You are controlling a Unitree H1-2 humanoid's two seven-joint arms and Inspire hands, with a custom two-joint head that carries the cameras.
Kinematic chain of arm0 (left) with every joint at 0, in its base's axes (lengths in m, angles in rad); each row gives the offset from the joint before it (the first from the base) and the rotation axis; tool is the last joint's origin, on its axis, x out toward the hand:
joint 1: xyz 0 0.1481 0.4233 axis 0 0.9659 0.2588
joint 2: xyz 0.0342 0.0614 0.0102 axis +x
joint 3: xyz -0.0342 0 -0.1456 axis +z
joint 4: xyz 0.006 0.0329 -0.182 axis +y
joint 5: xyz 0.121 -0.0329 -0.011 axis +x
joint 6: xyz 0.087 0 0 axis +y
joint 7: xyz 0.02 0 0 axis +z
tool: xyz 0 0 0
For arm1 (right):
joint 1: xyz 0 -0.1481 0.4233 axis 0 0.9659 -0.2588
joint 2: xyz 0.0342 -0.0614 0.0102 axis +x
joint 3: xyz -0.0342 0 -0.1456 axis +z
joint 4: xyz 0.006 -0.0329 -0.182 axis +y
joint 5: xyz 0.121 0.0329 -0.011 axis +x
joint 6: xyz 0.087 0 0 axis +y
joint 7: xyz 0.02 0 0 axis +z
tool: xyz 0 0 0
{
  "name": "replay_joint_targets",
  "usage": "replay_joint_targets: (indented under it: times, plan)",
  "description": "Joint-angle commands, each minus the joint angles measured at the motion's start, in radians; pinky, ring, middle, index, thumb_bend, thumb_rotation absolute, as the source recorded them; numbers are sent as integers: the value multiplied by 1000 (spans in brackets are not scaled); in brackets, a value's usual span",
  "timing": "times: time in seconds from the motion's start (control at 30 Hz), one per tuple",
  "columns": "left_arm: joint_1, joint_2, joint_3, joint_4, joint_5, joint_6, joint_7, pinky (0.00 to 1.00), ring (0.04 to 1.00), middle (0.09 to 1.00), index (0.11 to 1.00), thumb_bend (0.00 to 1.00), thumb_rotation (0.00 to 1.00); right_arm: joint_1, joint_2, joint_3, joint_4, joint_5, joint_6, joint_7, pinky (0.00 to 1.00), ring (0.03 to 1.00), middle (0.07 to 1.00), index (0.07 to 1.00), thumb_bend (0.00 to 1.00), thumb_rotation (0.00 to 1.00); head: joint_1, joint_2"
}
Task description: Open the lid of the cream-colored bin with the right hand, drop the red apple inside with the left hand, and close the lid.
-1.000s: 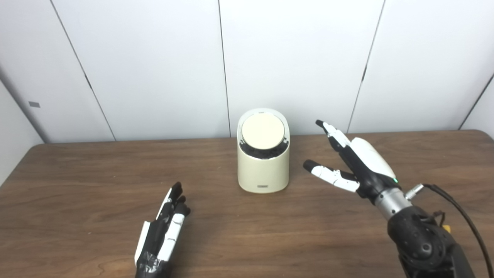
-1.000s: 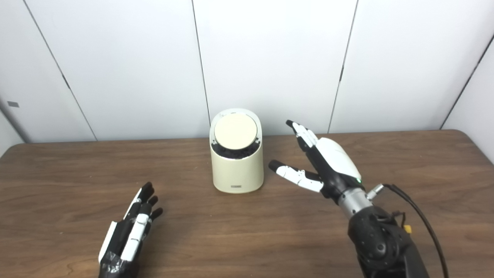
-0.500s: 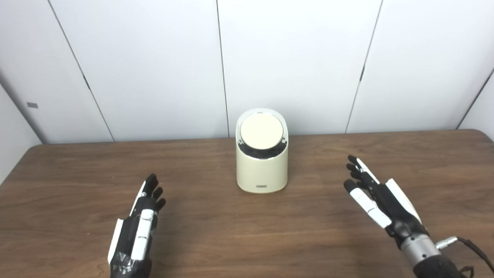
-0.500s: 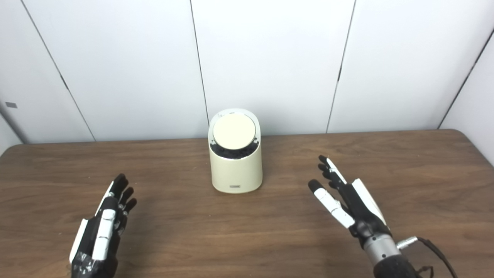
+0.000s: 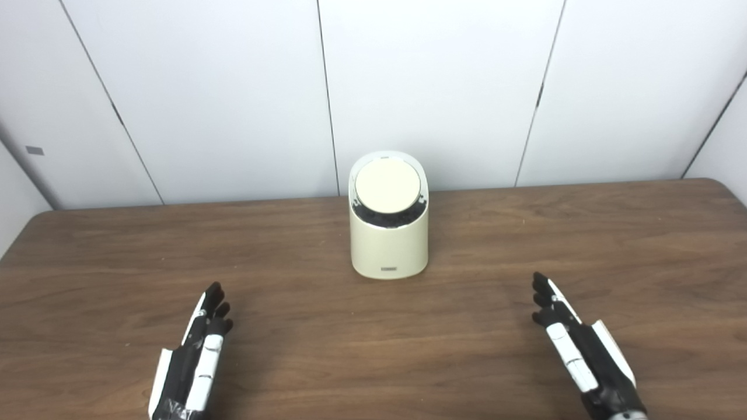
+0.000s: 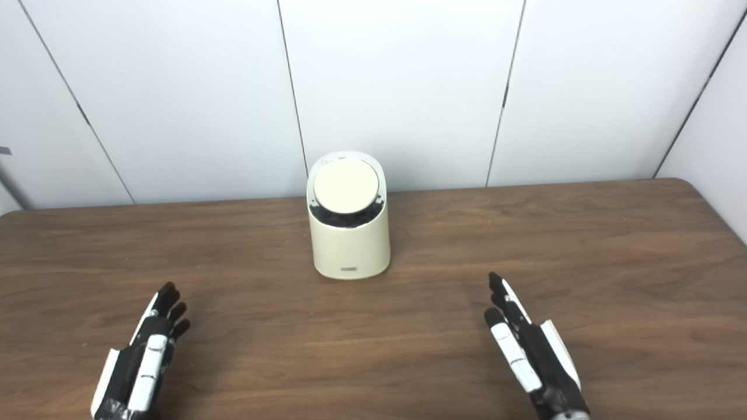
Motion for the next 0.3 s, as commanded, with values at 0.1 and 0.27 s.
replay_joint_targets:
  times: [0.1,0.27]
  plan:
    - [70,19,-8,-35,25,-40,-7,938,966,981,1000,522,846,9,10,2,-13,-6,-77,-48,902,974,981,988,481,1000,8,19]
    - [73,15,-10,-33,42,-28,-3,939,955,973,997,537,845,14,2,-2,-2,15,-103,-52,894,971,982,981,471,1000,26,29]
